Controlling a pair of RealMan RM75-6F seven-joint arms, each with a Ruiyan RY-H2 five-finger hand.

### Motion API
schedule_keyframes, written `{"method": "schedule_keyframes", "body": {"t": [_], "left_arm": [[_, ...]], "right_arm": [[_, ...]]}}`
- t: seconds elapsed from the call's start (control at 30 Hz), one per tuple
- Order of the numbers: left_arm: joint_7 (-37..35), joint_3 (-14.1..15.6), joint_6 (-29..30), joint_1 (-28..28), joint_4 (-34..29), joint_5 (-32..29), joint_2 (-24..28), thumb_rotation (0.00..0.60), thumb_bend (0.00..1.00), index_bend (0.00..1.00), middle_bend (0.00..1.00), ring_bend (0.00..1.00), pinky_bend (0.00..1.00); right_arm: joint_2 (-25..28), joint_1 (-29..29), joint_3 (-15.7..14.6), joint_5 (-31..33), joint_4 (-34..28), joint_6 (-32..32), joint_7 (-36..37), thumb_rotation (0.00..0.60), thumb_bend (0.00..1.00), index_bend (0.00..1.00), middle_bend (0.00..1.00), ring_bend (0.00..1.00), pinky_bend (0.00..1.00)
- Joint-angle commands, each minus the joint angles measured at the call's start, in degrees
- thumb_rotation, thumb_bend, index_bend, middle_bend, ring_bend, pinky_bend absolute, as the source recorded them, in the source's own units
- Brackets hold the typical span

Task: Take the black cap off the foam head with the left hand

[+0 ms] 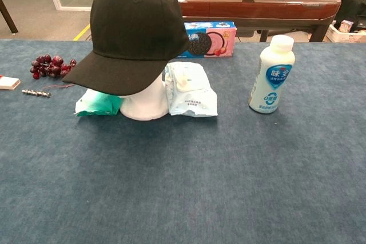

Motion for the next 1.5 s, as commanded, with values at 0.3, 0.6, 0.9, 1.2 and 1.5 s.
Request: {"method": "schedule_keyframes", "body": {"t": [0.3,0.6,0.9,1.2,1.5], "left_arm": [[1.83,-0.10,2.13,0.62,-0.22,0.78,-0.59,0.600,0.14,0.07,0.17,0.30,0.57],[0.20,1.01,3.93,-0.15,3.10,6.11,-3.34,0.600,0.14,0.17,0.18,0.30,0.57],[-3.10,0.43,9.92,-1.66,5.31,14.25,-5.28,0.600,0.14,0.50,0.61,0.53,0.66],[-0.76,-0.96,9.86,-6.07,5.11,19.99,-7.04,0.600,0.09,0.67,0.84,0.65,0.69],[2.69,-1.18,5.52,-9.53,4.73,20.63,-9.52,0.600,0.01,0.57,0.79,0.62,0.69]], "right_arm": [[0.05,-0.63,-0.29,-0.65,-0.52,1.38,0.63,0.600,0.41,0.60,0.48,0.46,0.64],[0.55,-0.39,-0.74,-1.25,-0.83,0.82,1.17,0.600,0.41,0.60,0.48,0.46,0.64],[0.88,-1.92,-0.54,-1.72,-1.39,4.04,1.74,0.600,0.41,0.60,0.48,0.46,0.64],[2.22,-2.12,0.36,-0.62,-1.26,4.27,5.09,0.600,0.41,0.60,0.48,0.46,0.64],[2.49,-2.03,0.75,-0.01,-1.21,3.90,5.66,0.600,0.41,0.60,0.48,0.46,0.64]]}}
